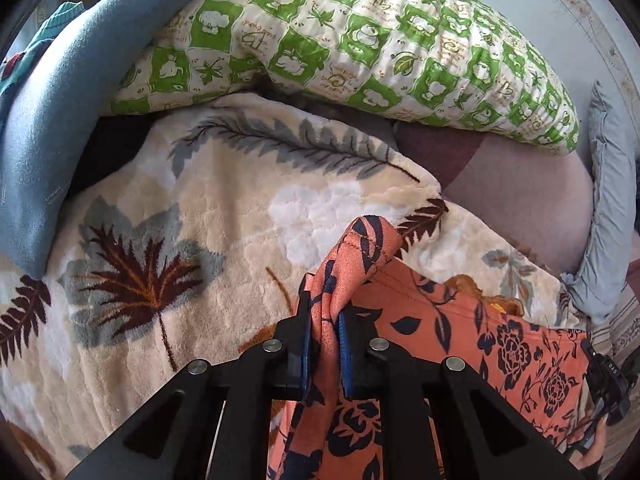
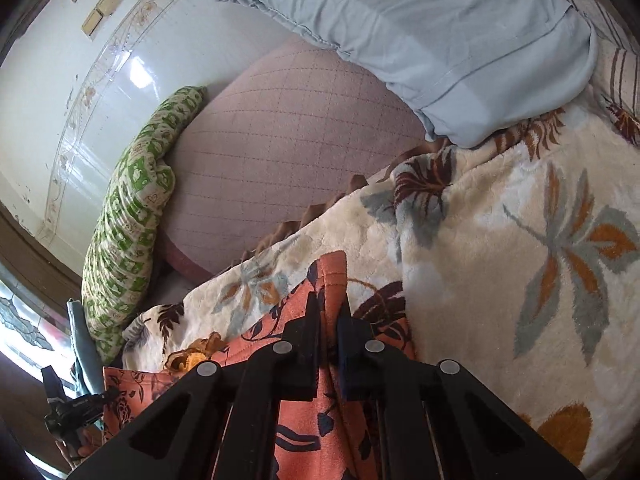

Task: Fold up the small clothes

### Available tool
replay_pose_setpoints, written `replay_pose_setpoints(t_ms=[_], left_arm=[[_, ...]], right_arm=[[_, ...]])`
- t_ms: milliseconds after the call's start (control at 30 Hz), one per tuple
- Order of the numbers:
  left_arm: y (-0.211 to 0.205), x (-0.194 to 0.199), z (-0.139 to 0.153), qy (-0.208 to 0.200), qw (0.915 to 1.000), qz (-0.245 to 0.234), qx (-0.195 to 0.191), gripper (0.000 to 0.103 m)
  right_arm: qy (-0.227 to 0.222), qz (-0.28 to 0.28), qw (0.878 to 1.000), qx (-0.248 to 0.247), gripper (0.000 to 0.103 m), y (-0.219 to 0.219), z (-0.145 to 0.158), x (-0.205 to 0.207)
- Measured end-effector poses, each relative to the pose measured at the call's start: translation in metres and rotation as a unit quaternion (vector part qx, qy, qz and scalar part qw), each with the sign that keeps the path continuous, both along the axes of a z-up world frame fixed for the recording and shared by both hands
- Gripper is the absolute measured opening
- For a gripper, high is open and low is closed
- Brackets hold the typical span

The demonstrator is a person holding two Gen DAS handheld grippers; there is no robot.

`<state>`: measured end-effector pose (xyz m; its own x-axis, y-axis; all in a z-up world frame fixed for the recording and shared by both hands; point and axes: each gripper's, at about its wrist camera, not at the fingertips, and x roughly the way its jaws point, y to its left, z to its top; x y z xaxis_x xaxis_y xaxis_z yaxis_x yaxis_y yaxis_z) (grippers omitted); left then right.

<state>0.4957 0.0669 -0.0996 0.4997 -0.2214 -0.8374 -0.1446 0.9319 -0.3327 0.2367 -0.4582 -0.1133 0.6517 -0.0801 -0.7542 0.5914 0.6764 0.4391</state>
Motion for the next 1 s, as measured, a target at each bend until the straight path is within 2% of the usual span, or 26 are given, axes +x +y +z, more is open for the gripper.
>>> replay_pose_setpoints(t_ms=[67, 133, 233, 300, 400, 500, 567, 667, 700, 733, 833, 900, 933, 1000], left_arm=[[-0.001, 0.01, -0.016, 0.021, 0.9998, 0.006, -0.001, 0.01], [-0.007, 0.019, -0.034, 0.042, 0.999, 0.006, 0.016, 0.011], [-0.015, 0.022, -0.046, 0.037, 0.9984, 0.001, 0.042, 0.014], [-0.017, 0.024, -0.044, 0.04, 0.9982, -0.001, 0.046, 0.014], [-0.005, 0.021, -0.033, 0.056, 0.9984, -0.005, 0.003, 0.014], [0.022, -0.002, -0.01, 0.048, 0.9982, 0.004, -0.036, 0.017], [0.04, -0.03, 0.003, 0.04, 0.9978, 0.011, -0.053, 0.025], [0.061, -0.082, 0.011, 0.037, 0.9963, 0.033, -0.071, 0.043], [0.065, -0.101, 0.01, 0.041, 0.9957, 0.042, -0.072, 0.048], [0.068, -0.121, 0.009, 0.037, 0.9948, 0.049, -0.082, 0.048], [0.069, -0.167, -0.003, 0.033, 0.9864, 0.065, -0.147, 0.048], [0.067, -0.182, -0.01, 0.033, 0.9806, 0.07, -0.18, 0.048], [0.062, -0.184, -0.013, 0.037, 0.9807, 0.068, -0.179, 0.048], [0.053, -0.183, -0.017, 0.046, 0.9825, 0.062, -0.17, 0.048]], right_arm=[[0.019, -0.008, 1.0, 0.006, 0.006, -0.003, -0.019, 0.002], [0.041, -0.009, 0.999, 0.006, 0.006, -0.003, -0.036, 0.005], [0.058, -0.013, 0.998, 0.008, 0.006, -0.003, -0.053, 0.007], [0.061, -0.011, 0.998, 0.01, 0.008, -0.002, -0.051, 0.009], [0.057, -0.006, 0.998, 0.007, 0.011, 0.002, -0.032, 0.002], [0.039, -0.007, 0.999, 0.012, 0.018, 0.007, -0.005, -0.025], [0.03, -0.002, 0.999, 0.018, 0.025, 0.015, 0.007, -0.05], [0.019, -0.002, 0.999, 0.026, 0.031, 0.031, 0.016, -0.094], [0.016, -0.012, 0.999, 0.035, 0.036, 0.036, 0.014, -0.111], [0.012, -0.027, 0.998, 0.05, 0.038, 0.038, 0.011, -0.128], [0.006, -0.071, 0.992, 0.101, 0.039, 0.046, -0.005, -0.17], [0.006, -0.085, 0.987, 0.139, 0.04, 0.055, -0.015, -0.187], [0.004, -0.086, 0.984, 0.155, 0.041, 0.059, -0.021, -0.191], [0.003, -0.084, 0.981, 0.173, 0.051, 0.069, -0.028, -0.194]])
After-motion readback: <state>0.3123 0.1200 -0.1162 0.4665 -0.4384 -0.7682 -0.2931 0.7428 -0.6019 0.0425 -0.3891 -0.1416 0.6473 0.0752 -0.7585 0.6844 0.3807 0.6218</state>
